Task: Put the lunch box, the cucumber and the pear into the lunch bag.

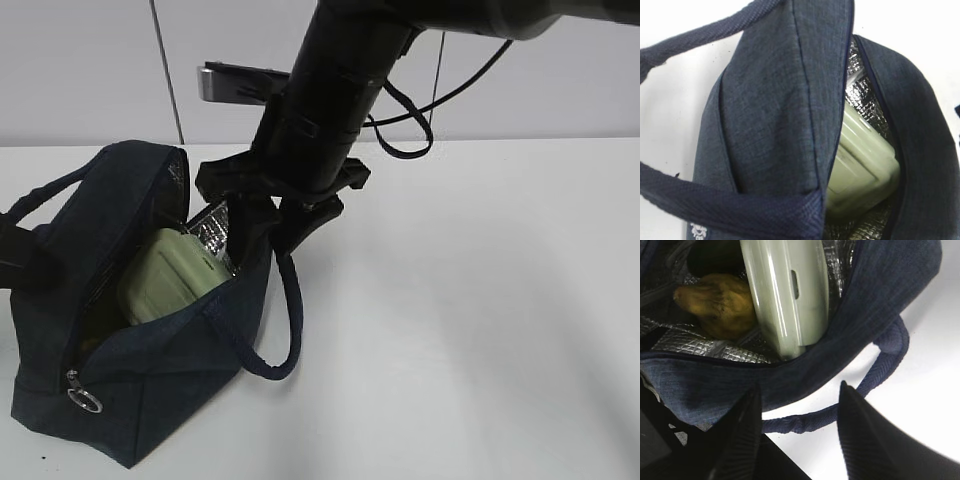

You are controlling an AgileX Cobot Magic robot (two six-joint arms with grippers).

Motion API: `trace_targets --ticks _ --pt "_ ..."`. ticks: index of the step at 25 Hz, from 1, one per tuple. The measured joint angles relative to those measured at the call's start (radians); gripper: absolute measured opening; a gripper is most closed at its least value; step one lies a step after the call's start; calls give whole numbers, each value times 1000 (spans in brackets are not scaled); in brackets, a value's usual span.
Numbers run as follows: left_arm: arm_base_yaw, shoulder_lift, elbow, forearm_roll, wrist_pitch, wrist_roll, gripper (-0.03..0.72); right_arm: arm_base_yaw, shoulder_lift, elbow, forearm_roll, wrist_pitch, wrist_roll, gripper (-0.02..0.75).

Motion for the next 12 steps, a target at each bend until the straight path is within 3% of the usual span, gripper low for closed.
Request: trace_targets --ticks 9,12 --pt "0 0 0 -3 1 0 -18 0 73 0 100 -32 -12 379" --pt "0 0 0 -6 1 0 -18 0 87 0 101 -48 -18 267"
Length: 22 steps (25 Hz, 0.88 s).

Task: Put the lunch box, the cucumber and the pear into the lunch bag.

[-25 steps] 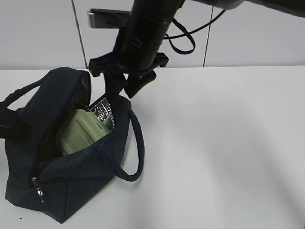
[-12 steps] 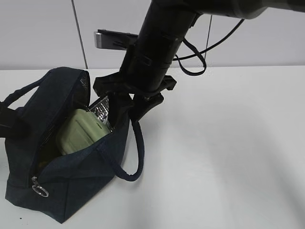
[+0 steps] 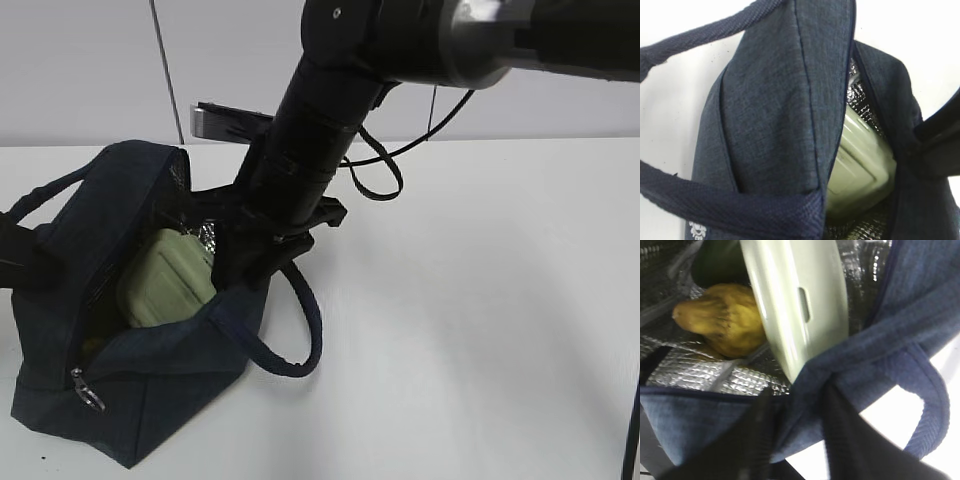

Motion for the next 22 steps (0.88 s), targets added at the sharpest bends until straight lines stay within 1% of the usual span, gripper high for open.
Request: trace_targets --ticks 3,5,9,12,14,17,18,20,22 --pt "0 0 0 -3 0 0 -18 0 0 0 -24 2 -2 90" --pt "0 0 0 -5 -1 0 -18 0 0 0 -34 2 -4 26" --pt "0 0 0 -6 -2 0 -18 0 0 0 -43 -2 -15 10" --pt "0 0 0 -19 1 1 -18 0 -12 4 -45 -34 -35 9" --pt "0 0 0 -56 9 29 -18 1 -45 4 -46 -58 -62 9" --pt "0 18 -10 -152 61 98 -18 1 -99 4 -119 -69 -75 8" --pt "-7 26 -18 -173 77 108 -18 1 -120 4 -156 -77 -75 8" --pt "-35 46 -43 -193 83 118 -18 1 -152 4 -193 -96 -75 8" --pt "-85 80 -74 -205 83 120 -18 1 -182 8 -227 -109 -73 8"
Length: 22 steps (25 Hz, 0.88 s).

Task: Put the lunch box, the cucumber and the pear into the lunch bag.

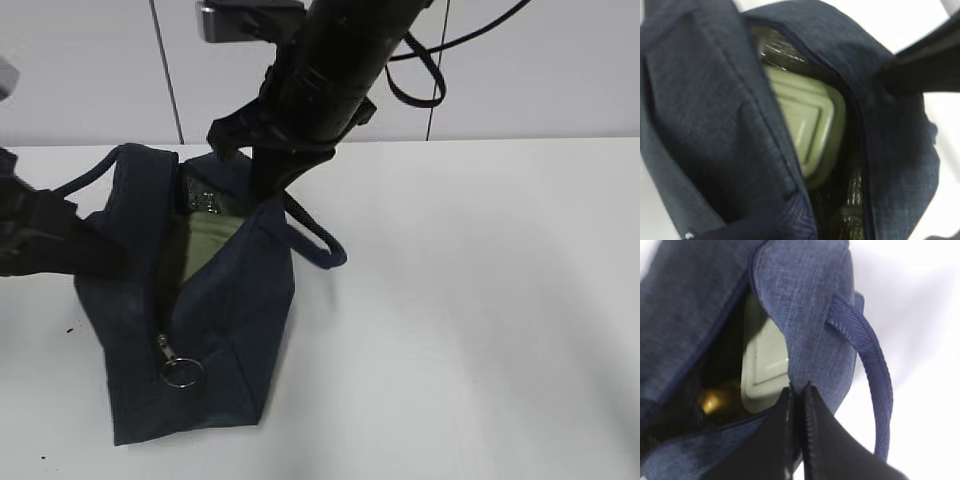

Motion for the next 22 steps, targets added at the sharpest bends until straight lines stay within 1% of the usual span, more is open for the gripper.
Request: trace_targets --ticks 3,4,7,9,12,17,19,22 --pt "-84 77 -69 -25 -8 1 -18 0 -35 0 -78 -9 36 7" --pt "-107 110 -100 -33 -10 1 -18 0 -43 0 -132 -9 72 7" --pt "-145 204 -194 -37 -12 0 -18 0 -55 13 -238 4 104 7" --pt "-151 257 -258 -35 -9 0 -18 0 -55 48 -265 -3 119 6" --pt "-151 311 -310 -35 -3 0 -18 -2 -62 133 -274 -67 129 6" --pt "-151 335 -316 -11 32 0 -18 -2 -88 301 -225 -236 131 6" --pt "-151 339 -316 2 38 0 -18 -2 -95 333 -195 -288 131 6" --pt "-151 339 -316 16 40 0 -12 -2 -97 340 -179 -314 131 8"
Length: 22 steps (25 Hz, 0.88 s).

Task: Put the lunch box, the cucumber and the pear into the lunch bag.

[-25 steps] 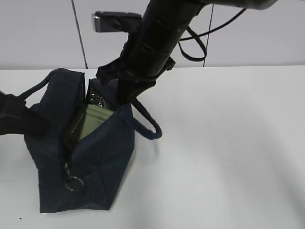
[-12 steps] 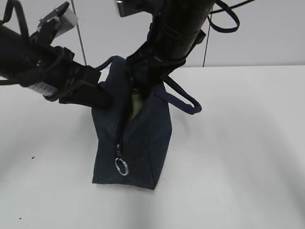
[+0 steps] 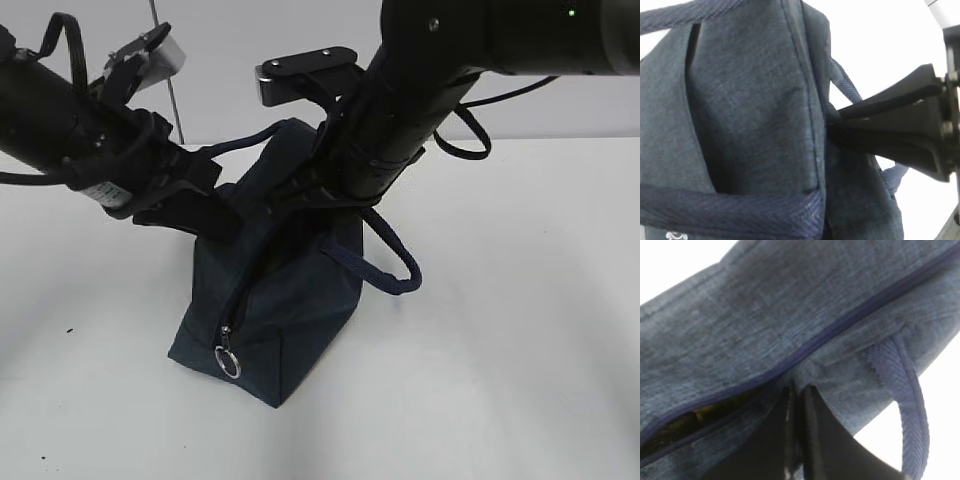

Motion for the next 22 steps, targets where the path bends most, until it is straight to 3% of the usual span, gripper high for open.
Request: trace_targets --ticks 3,7,10,18,22 --pt "0 0 -3 12 3 0 48 0 0 0 4 -5 0 63" --pt "0 -5 -8 13 5 0 232 0 -20 1 0 -5 0 346" --pt "18 -29 -8 14 8 -1 301 0 -66 3 -23 -3 0 463" --pt "78 -203 -8 43 6 0 321 0 -248 101 -18 -22 -20 484" --pt "78 -295 6 53 -13 3 321 2 -384 313 182 -147 -185 484"
